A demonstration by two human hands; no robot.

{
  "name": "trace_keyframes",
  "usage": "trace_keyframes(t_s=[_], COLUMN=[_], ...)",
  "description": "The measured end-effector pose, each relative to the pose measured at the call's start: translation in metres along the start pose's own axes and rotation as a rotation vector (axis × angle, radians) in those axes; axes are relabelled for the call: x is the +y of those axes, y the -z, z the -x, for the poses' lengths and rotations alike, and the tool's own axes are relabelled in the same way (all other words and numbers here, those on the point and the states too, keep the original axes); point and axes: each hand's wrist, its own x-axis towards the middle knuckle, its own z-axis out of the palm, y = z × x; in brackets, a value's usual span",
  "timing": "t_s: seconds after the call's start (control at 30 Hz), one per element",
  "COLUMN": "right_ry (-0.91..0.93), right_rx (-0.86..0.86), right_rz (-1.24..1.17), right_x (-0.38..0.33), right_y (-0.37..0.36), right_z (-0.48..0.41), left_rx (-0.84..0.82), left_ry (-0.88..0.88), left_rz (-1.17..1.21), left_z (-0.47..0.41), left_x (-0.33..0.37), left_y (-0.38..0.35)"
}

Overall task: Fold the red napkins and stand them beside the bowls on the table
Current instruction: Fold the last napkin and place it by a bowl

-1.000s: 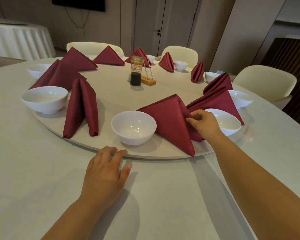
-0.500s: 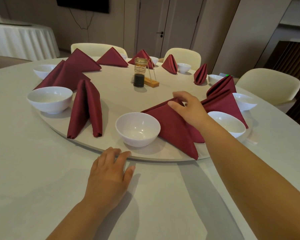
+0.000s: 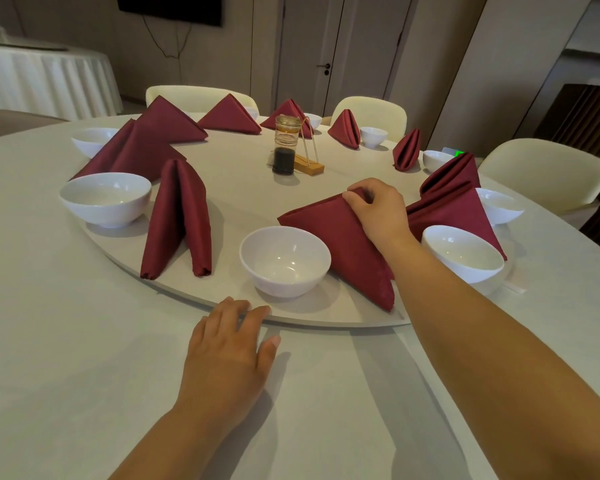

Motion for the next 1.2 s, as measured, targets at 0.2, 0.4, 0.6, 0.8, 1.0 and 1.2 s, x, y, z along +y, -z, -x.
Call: trace_keyframes(t_s=[0.2,0.4,0.6,0.8,1.0,1.2], right_ry=[-0.017,-0.114,-0.251,-0.301,-0.326,-0.268], right_rx=[-0.048,-0.148,-0.187,0.031,0.191,0.1], right_rz=[0.009,-0.045,-0.126,-0.104,-0.081,-0.106], right_x=[0.005,0.007,0.024,0.033,0.033,0.033], right_y=[0.007,0.007,0.013,0.005,-0.007,0.0], right_z=[0.001,0.012,0.035,0.049,0.055,0.063], left_rx=[-0.018,-0.036,-0.062,-0.086,-0.126,-0.15], left_ry=[-0.007,0.011,0.027,0.047,0.052,0.067], left_rz=[-0.005,0.003,0.018,0.021,0.037,0.05], left_z=[0.0,0.0,-0.001,0.0,0.0,-0.001], left_x=[-0.001,-0.001,0.0,0.001,0.002,0.002], left_y=[-0.001,-0.002,0.0,0.003,0.007,0.009])
